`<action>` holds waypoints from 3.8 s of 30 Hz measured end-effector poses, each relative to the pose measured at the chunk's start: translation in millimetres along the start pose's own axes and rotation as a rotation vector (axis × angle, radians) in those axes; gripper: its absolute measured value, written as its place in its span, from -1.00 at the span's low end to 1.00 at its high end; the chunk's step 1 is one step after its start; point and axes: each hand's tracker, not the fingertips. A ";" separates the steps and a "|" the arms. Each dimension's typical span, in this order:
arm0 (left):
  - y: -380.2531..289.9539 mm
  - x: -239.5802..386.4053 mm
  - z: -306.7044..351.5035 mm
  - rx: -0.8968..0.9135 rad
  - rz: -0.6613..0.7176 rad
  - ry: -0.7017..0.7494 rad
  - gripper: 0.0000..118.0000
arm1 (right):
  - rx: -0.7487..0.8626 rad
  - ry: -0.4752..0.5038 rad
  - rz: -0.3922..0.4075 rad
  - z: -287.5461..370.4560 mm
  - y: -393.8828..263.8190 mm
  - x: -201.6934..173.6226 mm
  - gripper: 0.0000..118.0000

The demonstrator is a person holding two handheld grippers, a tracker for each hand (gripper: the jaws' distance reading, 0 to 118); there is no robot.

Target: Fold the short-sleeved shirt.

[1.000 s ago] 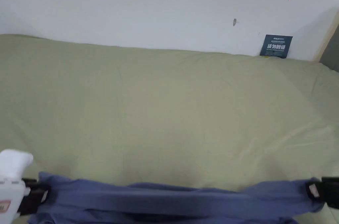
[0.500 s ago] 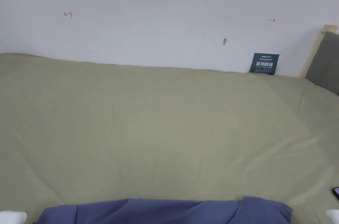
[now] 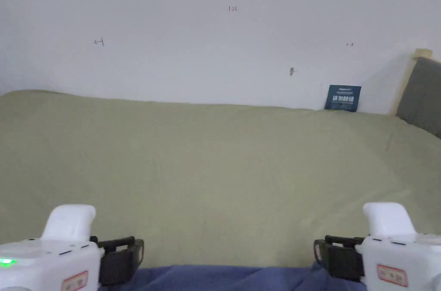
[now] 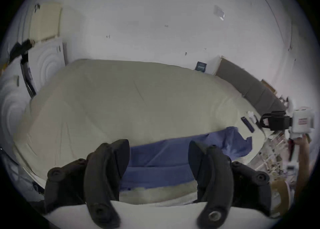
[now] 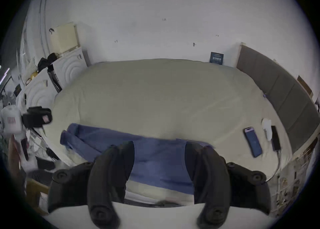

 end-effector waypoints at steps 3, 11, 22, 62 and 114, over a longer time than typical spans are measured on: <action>-19.6 51.8 -13.0 -0.011 -0.015 0.095 0.20 | 0.023 -0.041 -0.032 -18.7 -24.7 -40.8 0.09; -70.9 106.0 -29.9 0.011 -0.120 0.065 -1.00 | 0.051 -0.134 0.033 -27.5 -77.7 -91.5 -0.99; -48.9 86.4 -32.2 -0.014 -0.035 -0.011 -1.00 | 0.064 -0.121 0.004 -25.8 -73.0 -85.6 -0.99; -87.7 -180.6 -86.5 -0.172 0.629 -0.457 -0.80 | -0.035 -0.021 -0.167 -5.0 -78.3 -30.9 -0.99; -87.2 122.7 -192.4 -0.422 0.393 -0.733 -1.00 | 0.071 -0.078 -0.210 68.3 -86.6 13.0 -0.98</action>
